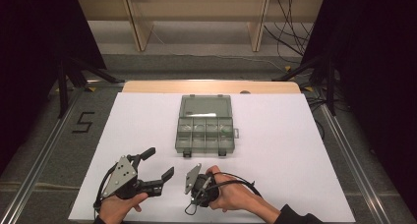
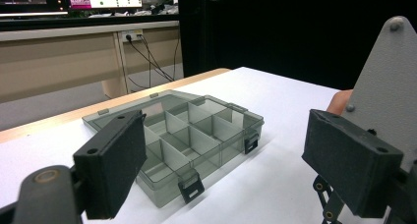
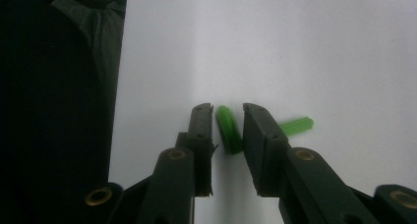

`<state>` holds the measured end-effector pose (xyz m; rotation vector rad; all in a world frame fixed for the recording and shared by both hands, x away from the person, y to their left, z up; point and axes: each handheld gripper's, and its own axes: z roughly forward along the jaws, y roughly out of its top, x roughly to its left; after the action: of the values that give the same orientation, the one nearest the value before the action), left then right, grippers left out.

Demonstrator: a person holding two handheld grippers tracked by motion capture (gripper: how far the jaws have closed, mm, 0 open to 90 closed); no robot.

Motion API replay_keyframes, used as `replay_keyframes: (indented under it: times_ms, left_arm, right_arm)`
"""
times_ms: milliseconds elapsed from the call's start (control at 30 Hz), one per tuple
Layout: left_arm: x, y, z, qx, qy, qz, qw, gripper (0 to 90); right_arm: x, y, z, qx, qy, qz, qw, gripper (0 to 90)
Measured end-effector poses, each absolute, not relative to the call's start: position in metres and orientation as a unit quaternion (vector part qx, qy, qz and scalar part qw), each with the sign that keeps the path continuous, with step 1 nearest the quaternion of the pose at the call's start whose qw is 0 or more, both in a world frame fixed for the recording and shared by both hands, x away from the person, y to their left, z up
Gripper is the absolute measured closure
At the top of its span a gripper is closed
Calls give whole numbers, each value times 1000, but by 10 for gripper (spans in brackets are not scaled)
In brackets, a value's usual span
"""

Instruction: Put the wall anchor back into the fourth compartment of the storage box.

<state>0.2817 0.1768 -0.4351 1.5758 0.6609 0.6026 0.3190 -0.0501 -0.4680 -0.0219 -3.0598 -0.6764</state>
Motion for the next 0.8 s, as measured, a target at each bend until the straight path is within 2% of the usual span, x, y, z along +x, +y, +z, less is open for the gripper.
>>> replay_keyframes:
  times_ms: [267,500,800]
  left_arm:
    - [282,177,-435,686,285,264,616,158]
    - [282,177,-435,683,285,264,618,158]
    - [282,177,-435,684,286,264,617,158]
  right_arm:
    - [317,-47,-467,-2,-979,-203,10,838]
    - [317,-48,-464,4,-979,-205,2,840]
    - [330,-60,-440,-8,-972,-234,-28,841]
